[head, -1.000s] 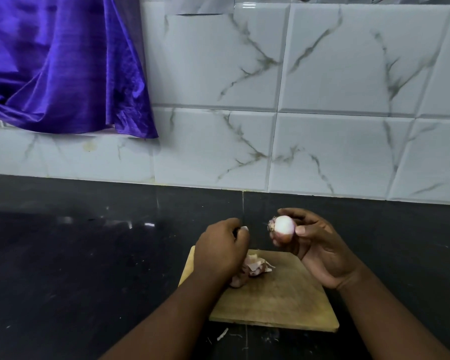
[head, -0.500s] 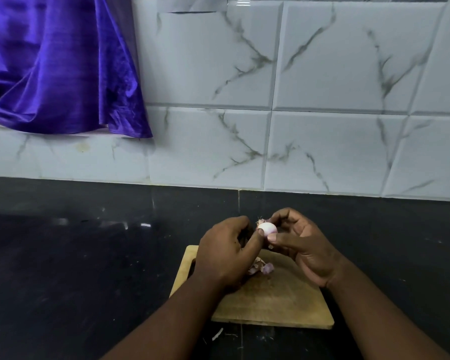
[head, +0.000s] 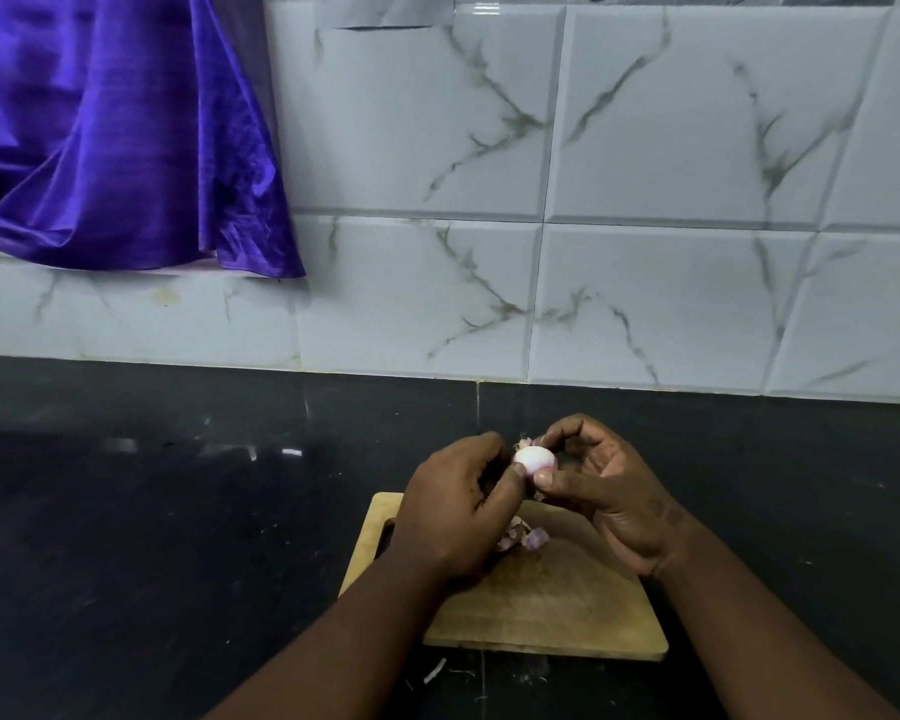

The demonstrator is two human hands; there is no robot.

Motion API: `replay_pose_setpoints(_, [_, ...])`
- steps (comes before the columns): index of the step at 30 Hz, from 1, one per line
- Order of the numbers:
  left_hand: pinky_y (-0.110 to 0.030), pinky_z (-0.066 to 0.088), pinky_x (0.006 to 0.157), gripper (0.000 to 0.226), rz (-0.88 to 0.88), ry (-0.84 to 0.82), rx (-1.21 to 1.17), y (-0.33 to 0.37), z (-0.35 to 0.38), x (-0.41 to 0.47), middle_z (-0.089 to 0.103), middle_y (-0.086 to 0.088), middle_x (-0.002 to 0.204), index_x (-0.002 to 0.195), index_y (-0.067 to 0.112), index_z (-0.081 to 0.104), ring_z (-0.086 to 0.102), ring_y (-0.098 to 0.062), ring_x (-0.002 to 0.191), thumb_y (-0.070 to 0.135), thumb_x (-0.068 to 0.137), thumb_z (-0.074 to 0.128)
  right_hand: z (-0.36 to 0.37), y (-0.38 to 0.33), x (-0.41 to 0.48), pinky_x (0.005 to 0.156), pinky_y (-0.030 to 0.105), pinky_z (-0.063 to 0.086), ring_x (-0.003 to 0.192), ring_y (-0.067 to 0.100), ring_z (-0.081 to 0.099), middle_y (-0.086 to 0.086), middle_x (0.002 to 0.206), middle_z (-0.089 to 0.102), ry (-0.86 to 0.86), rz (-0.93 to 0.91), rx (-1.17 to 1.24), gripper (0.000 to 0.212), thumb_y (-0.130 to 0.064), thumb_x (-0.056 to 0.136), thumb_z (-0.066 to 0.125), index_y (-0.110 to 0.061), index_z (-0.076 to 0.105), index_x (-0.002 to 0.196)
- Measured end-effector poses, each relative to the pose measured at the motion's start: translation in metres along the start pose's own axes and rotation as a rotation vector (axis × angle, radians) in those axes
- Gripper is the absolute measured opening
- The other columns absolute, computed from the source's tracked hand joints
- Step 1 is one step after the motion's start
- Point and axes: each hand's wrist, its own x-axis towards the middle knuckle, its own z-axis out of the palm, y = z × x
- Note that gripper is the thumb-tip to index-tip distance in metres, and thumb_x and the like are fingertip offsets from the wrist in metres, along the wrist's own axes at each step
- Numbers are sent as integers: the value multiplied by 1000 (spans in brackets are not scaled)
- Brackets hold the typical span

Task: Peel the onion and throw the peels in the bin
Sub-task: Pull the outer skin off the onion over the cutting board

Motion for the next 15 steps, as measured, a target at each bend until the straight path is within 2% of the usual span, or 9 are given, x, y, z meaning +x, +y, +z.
replay_pose_setpoints(2, [-44, 46, 61, 28, -5, 0, -1, 0, 1, 0, 57, 5, 73, 83, 26, 60, 55, -15, 69, 45, 98, 48, 0, 0, 0, 82, 38, 62, 95, 27, 72, 13, 105, 74, 3, -5, -18, 39, 6, 74, 80, -4, 63, 107])
replay_pose_setpoints(4, [-47, 47, 61, 27, -11, 3, -15, -1, 0, 1, 57, 4, 73, 82, 24, 60, 55, -16, 69, 43, 96, 46, 1, 0, 1, 82, 39, 62, 95, 28, 72, 14, 106, 74, 2, 1, -10, 40, 5, 73, 84, -5, 64, 106])
replay_pose_setpoints(7, [-48, 47, 60, 21, 1, 6, -32, -2, 0, 1, 58, 4, 72, 81, 22, 59, 55, -17, 68, 30, 95, 46, -1, 2, 2, 82, 41, 62, 95, 31, 71, 15, 108, 73, 1, 17, 16, 50, -11, 61, 95, -9, 67, 103])
replay_pose_setpoints(9, [-48, 46, 61, 25, 4, 13, -39, -1, 0, 0, 58, 3, 72, 81, 21, 59, 55, -17, 68, 33, 98, 45, -2, 2, 2, 83, 42, 62, 96, 32, 70, 16, 108, 73, -7, 20, 21, 54, -15, 58, 98, -10, 68, 102])
replay_pose_setpoints(12, [-44, 46, 60, 33, 4, 7, -9, 1, 1, 0, 58, 4, 73, 83, 24, 60, 55, -15, 68, 48, 100, 45, -2, 2, 2, 83, 40, 62, 95, 29, 71, 15, 105, 73, 0, -2, -3, 40, -2, 69, 86, -8, 66, 103])
replay_pose_setpoints(15, [-44, 45, 59, 24, 9, 12, 3, 0, 1, 0, 57, 4, 72, 80, 23, 58, 54, -16, 67, 36, 96, 47, -1, 2, 2, 81, 39, 63, 94, 29, 72, 14, 104, 74, 9, -8, -9, 37, 2, 70, 82, -8, 66, 102])
